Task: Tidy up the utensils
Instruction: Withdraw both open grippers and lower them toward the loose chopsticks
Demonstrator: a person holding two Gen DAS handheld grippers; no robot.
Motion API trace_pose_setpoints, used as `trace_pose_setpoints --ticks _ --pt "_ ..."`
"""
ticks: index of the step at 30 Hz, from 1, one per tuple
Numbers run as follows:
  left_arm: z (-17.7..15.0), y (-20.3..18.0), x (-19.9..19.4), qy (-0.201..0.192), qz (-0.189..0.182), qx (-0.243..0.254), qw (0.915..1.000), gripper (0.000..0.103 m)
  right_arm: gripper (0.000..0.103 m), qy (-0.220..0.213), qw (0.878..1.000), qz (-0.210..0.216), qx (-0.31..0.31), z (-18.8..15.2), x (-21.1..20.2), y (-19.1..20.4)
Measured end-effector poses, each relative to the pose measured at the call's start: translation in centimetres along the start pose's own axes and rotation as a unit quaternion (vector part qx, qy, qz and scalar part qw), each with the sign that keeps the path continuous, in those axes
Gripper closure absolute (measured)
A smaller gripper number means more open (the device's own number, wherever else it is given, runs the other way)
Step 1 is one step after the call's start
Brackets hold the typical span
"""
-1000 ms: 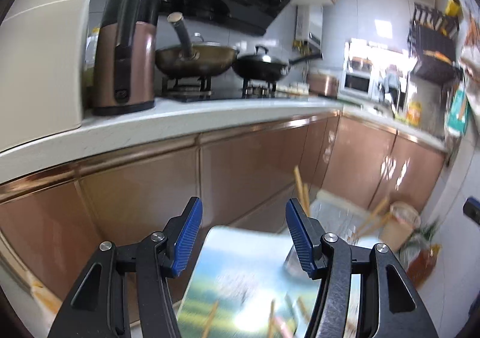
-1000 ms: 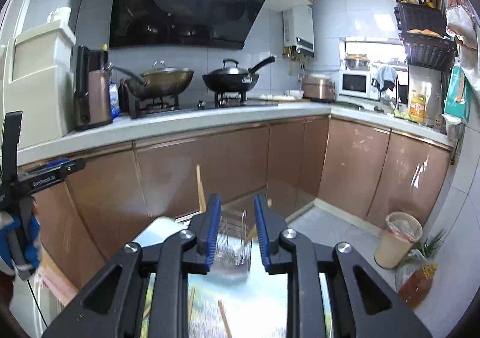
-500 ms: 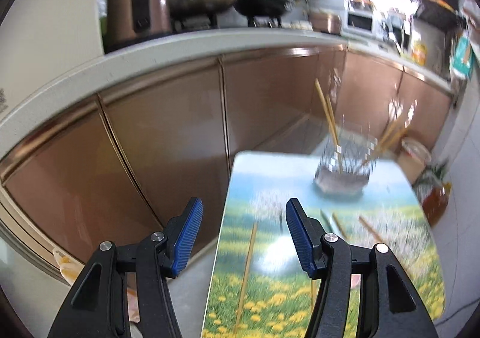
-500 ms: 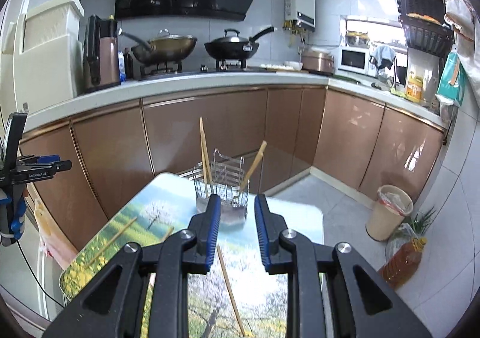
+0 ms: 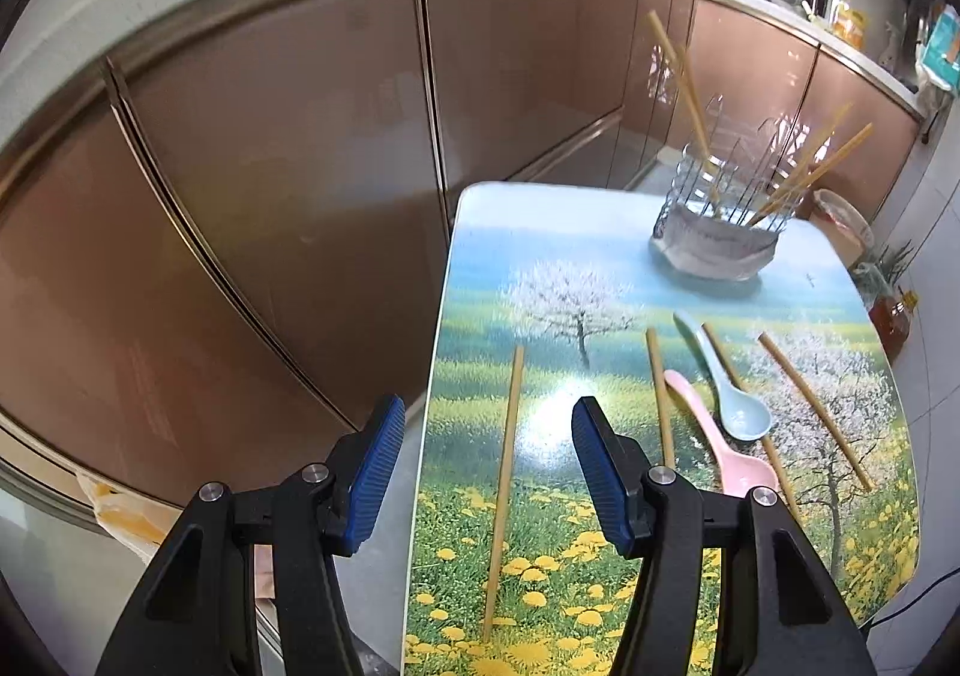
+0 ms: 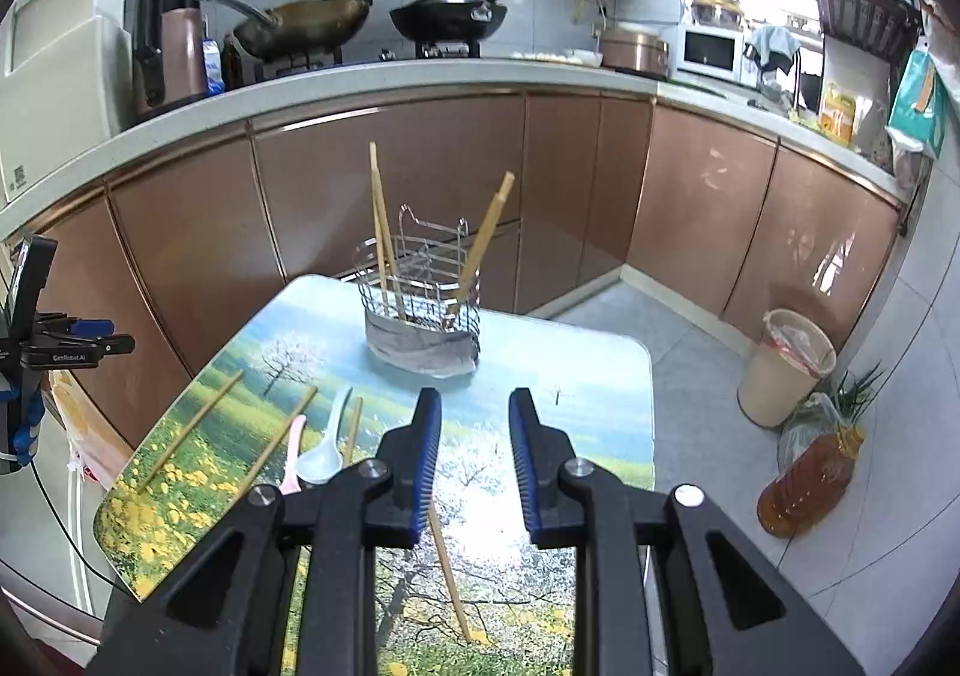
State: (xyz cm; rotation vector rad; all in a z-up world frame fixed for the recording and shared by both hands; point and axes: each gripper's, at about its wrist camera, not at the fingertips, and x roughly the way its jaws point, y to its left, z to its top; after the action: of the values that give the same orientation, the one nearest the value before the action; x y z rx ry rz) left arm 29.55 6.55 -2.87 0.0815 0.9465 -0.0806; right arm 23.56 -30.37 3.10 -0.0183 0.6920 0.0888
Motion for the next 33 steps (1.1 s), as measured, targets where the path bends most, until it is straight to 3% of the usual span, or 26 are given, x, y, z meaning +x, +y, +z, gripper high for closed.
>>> trace_pose_setpoints --ticks 17,33 --pt "-0.9 0.1 8.2 0.075 -0.013 -0.008 0.997 0.044 0.074 0.096 0.994 0.04 -0.012 -3.0 9.2 1.2" --pt "-0.2 -1.3 12.8 0.108 -0.039 0.002 0.9934 0.044 0.074 0.148 0.985 0.077 -0.033 -3.3 15.6 3.6"
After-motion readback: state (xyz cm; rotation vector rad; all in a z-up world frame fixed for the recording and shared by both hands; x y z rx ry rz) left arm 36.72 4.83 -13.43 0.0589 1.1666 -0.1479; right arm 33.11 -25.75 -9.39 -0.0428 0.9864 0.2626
